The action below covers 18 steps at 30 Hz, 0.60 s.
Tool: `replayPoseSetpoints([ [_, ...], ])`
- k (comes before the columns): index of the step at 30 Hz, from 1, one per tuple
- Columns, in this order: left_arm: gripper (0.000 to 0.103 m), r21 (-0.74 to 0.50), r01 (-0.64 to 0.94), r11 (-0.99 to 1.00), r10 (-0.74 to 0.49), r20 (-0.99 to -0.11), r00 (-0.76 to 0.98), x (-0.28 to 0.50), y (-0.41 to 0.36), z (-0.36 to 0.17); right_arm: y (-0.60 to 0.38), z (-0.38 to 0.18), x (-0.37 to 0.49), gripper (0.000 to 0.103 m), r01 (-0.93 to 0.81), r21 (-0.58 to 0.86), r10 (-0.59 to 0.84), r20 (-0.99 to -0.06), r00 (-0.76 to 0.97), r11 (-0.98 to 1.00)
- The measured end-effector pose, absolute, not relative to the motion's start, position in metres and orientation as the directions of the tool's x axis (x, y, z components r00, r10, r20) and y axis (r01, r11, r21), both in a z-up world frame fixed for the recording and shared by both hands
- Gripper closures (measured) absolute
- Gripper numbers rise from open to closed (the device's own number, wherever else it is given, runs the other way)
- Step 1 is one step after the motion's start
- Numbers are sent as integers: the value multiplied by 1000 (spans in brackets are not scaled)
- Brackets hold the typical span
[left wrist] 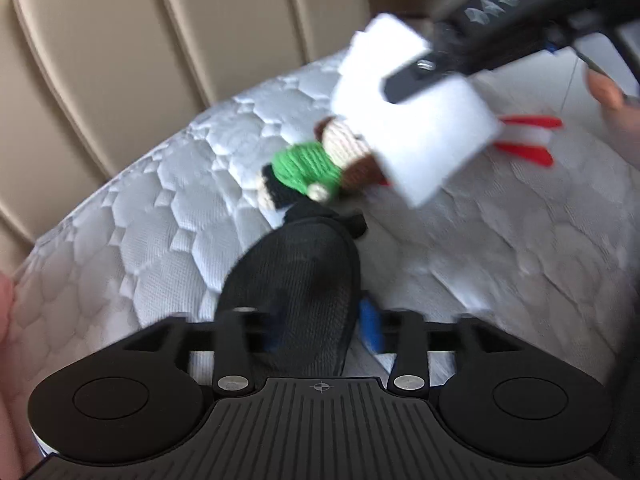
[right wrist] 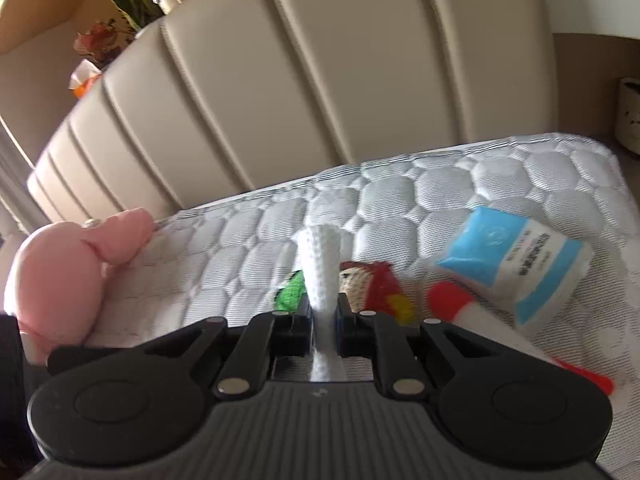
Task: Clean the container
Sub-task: 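Grasp the black pad by its edge with the left tool, then wipe the black pad with the tissue in the right tool while the left tool holds it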
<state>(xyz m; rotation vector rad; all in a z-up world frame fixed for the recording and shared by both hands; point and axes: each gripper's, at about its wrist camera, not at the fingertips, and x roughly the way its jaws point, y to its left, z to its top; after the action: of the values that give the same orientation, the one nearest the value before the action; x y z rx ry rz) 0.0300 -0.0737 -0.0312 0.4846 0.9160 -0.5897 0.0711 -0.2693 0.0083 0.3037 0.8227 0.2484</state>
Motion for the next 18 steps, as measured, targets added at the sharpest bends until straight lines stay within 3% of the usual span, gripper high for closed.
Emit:
replayPoseSetpoints([
  [1,8,117,642,757,-258,-850,459,26,-70,-26,-269,8,71,90,-106,382,355,-674,647,918],
  [2,4,87,637,766,-279,-848,452,21,-63,-20,-268,7,71,90,-113,411,384,-669,636,905],
  [5,5,56,633,772,-299,-847,440,13,-43,-15,-258,2,72,90,-148,521,502,-646,576,841],
  [8,5,85,545,834,-208,-867,453,36,-31,-27,-228,-9,73,90,-214,592,612,-632,475,777],
  [11,5,-4,449,894,-207,-891,405,56,-14,-40,-186,-28,70,90,-311,431,528,-751,396,847],
  [13,5,6,433,901,-184,-900,396,62,-11,-49,-170,-42,67,90,-347,286,412,-829,379,893],
  [18,4,41,445,894,-150,-910,385,67,-12,-65,-172,-50,66,91,-315,43,187,-877,443,948],
])
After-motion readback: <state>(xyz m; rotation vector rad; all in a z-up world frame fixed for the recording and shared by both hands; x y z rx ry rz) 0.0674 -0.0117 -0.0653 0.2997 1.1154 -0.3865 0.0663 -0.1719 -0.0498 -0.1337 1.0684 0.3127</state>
